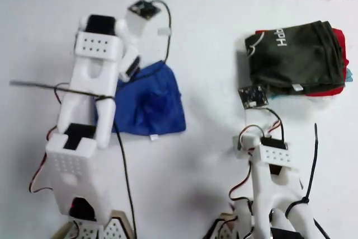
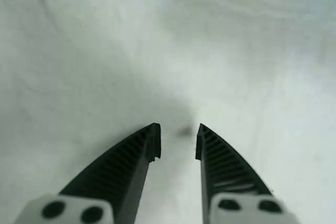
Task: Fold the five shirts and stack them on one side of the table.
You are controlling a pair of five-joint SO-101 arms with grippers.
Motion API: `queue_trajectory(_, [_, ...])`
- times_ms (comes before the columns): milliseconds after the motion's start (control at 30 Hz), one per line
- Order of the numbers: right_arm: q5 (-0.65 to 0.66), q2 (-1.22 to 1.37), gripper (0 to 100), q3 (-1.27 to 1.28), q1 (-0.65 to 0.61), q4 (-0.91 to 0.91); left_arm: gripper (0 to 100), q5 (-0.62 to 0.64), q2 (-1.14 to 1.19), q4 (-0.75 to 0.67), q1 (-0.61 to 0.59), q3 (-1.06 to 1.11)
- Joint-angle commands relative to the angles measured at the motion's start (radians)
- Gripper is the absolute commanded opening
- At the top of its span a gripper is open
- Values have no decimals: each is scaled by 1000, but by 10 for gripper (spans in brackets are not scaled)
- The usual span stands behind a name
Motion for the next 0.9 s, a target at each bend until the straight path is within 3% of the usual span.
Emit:
queue_trajectory(0, [-6,2,116,-5,2,-16,41,-12,-6,-152,40,163])
queue_trajectory(167, [-6,2,116,-3,2,-16,41,57,-15,-259,158,326])
queue_trajectory(367, [-6,2,116,-3,2,-16,41,81,-11,-176,282,334])
queue_trajectory(500, [-6,2,116,-3,2,-18,41,98,-23,-114,304,317])
queue_trajectory(667, [-6,2,116,-3,2,-18,42,95,-94,-41,213,180])
queue_trajectory(867, [-23,4,119,-38,2,-8,46,-6,-77,-83,-46,185])
